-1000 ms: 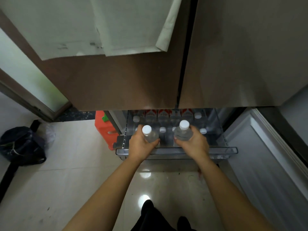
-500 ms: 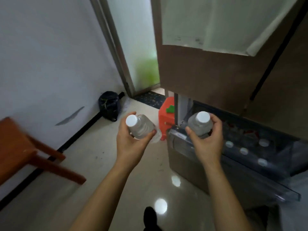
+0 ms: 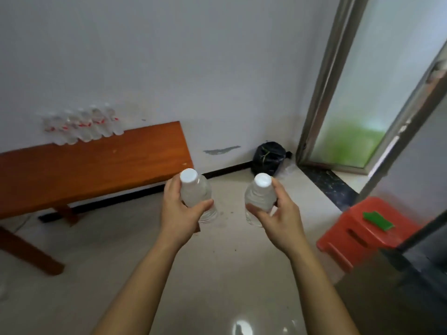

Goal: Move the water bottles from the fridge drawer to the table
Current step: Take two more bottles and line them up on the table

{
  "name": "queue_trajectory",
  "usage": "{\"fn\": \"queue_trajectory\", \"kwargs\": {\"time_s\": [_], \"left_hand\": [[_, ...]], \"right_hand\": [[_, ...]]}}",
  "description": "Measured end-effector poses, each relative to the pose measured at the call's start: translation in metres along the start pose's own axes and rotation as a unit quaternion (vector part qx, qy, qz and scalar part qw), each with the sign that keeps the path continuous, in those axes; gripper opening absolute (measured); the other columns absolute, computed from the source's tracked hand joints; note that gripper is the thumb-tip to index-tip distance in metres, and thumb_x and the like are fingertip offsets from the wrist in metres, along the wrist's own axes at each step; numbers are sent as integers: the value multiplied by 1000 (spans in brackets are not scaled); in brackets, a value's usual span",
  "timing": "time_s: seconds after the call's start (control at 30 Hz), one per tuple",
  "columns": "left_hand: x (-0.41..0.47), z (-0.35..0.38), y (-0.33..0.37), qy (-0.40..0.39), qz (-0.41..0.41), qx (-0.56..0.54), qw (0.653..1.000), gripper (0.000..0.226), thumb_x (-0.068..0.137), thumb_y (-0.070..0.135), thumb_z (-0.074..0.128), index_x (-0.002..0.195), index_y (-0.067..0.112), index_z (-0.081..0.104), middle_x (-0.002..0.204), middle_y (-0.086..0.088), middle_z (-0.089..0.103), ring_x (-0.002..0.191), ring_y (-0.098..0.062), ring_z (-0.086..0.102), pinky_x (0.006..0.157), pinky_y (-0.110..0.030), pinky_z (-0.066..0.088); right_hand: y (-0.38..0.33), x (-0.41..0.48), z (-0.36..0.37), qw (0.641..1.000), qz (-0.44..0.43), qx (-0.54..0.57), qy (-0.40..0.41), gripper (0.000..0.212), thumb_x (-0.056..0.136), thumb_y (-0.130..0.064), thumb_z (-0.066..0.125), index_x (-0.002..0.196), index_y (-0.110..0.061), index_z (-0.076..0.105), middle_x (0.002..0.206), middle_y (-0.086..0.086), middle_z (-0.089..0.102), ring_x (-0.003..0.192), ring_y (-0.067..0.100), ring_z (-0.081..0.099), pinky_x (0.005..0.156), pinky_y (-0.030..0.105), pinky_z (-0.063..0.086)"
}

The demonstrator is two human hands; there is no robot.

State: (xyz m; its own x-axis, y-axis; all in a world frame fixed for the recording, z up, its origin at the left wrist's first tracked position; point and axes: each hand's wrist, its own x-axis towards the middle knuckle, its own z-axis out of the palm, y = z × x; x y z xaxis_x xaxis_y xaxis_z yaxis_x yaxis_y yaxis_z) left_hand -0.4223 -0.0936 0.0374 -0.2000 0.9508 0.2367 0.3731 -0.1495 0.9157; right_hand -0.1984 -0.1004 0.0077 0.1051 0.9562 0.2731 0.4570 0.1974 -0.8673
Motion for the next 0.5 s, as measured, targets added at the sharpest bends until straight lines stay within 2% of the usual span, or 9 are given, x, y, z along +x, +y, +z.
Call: {"fn": "queue_trajectory", "kwargs": {"time_s": [0.13,0.23,0.3,0.4,0.5], "left_hand": [[43,-107,-50,38,-20,19,999,74,70,18,87,127,39,45,123,10,51,115,-12,52,101,-47,49],[78,-178,-80,65,-24,30,997,75,70,18,88,131,33,46,122,11,51,115,-14,53,100,-48,49],[98,-216,-96,83,-18,38,996,75,70,16,87,131,33,46,121,11,50,115,-13,53,100,-47,49],[125,-259,-116,97,-23,50,994,77,71,14,87,135,29,46,122,10,50,116,-13,52,101,-44,49],[159,-289,-141,110,-26,56,992,78,70,15,88,136,26,48,123,9,52,115,-14,53,99,-44,50]], "right_hand": [[-48,34,123,998,-21,9,-62,71,81,-33,80,132,-57,38,122,-31,54,113,-4,53,99,35,51],[-80,57,204,994,-32,28,-98,68,81,-31,80,135,-47,41,125,-23,57,115,2,56,100,39,52],[-99,73,249,991,-39,34,-121,69,82,-30,80,134,-49,39,126,-20,57,117,5,56,102,41,50],[-120,92,304,985,-58,40,-159,68,82,-31,79,133,-51,39,128,-21,57,120,6,55,104,43,49],[-130,118,349,981,-63,48,-179,68,82,-30,79,137,-43,42,127,-20,57,120,6,55,102,44,50]]}}
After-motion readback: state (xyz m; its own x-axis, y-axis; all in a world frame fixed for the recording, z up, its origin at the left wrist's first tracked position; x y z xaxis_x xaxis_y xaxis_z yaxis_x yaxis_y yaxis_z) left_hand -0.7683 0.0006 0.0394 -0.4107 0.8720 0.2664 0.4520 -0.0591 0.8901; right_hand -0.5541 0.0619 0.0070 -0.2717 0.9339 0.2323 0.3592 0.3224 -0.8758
